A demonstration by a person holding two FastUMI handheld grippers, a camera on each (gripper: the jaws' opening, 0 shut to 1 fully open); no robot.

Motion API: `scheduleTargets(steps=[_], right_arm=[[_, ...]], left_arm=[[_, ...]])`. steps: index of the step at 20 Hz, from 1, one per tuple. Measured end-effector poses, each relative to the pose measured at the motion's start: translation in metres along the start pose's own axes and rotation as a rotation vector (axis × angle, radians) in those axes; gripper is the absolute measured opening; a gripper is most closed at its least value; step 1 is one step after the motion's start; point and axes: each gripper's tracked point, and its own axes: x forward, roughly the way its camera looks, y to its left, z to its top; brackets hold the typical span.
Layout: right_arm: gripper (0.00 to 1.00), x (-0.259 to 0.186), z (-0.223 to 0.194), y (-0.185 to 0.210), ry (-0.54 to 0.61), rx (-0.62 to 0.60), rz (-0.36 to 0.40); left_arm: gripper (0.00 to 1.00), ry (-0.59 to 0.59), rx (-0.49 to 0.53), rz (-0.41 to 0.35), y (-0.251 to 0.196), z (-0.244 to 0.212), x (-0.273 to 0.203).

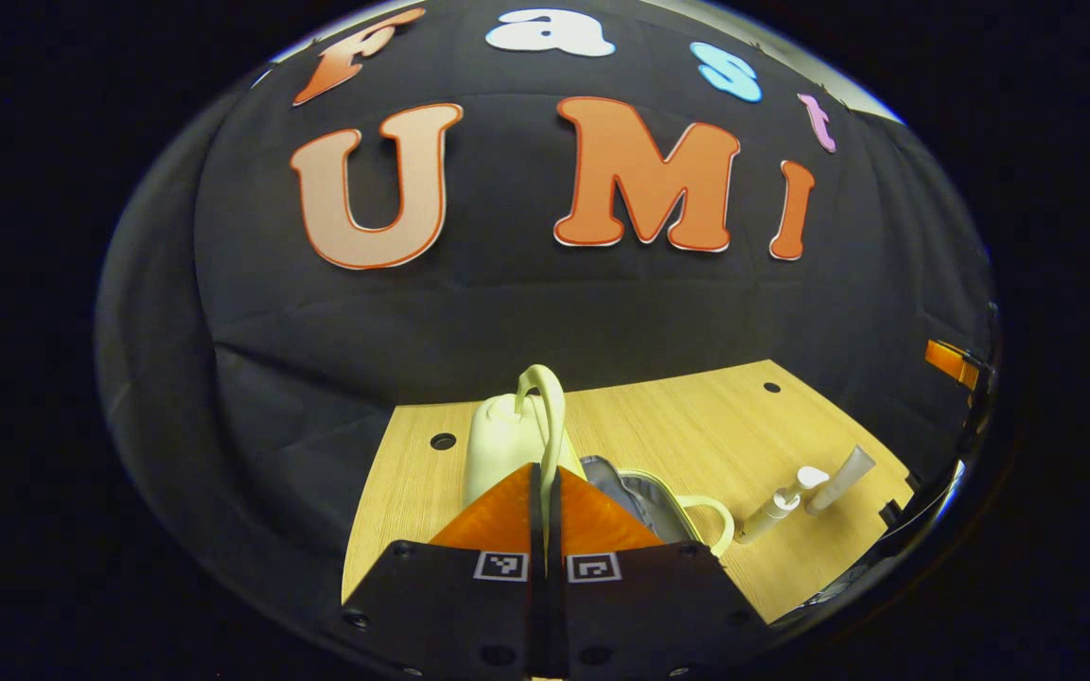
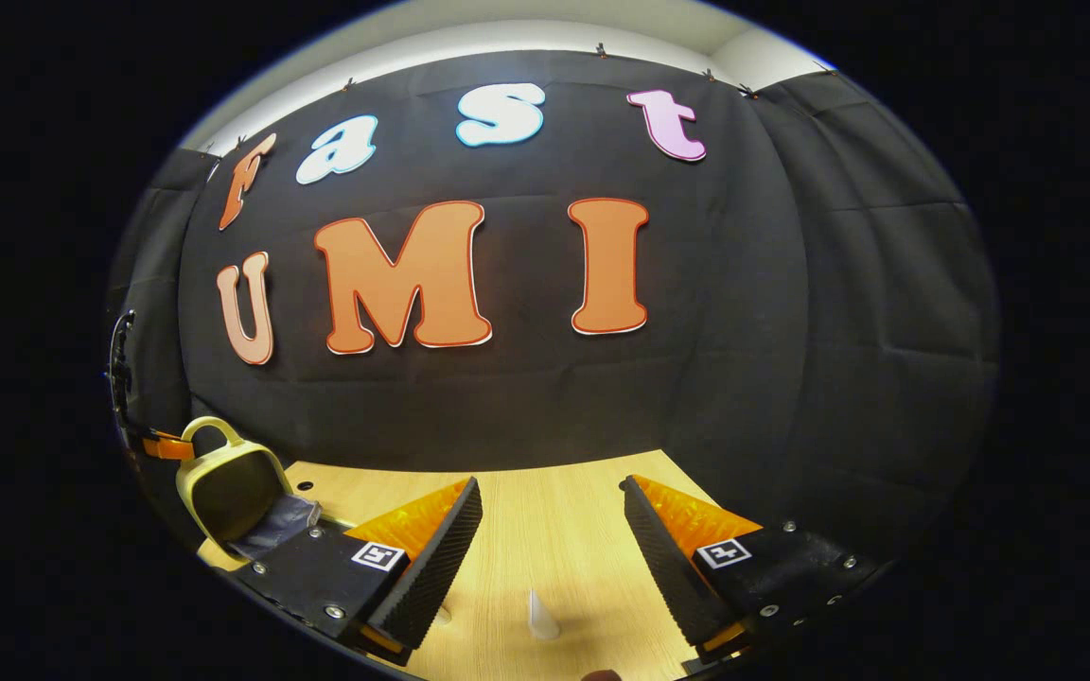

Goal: First open the suitcase, pack the skin care products into it, and then close the suitcase.

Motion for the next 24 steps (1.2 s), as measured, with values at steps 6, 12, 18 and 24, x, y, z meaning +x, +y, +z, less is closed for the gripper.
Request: scheduleTargets(steps=[6, 12, 18, 24], right_arm=[[0.96, -0.007, 0.004, 0.029, 0.001, 0.051, 0.04], [0.96, -0.014, 0.003, 0.058, -0.011, 0.106, 0.028], [0.96, -0.011, -0.009, 0.076, -0.015, 0.046, -0.027], [0.96, -0.009, -0.029, 0.082, 0.005, 0.005, -0.07]], left_arm=[[0.01, -0.023, -0.15, -0.019, 0.073, -0.01, -0.012], [0.01, -0.059, -0.29, -0.081, 0.14, -0.04, -0.012], [0.01, -0.036, -0.452, -0.05, 0.232, -0.115, 0.01], [0.01, 0.099, -0.725, -0.039, 0.283, -0.23, 0.058]])
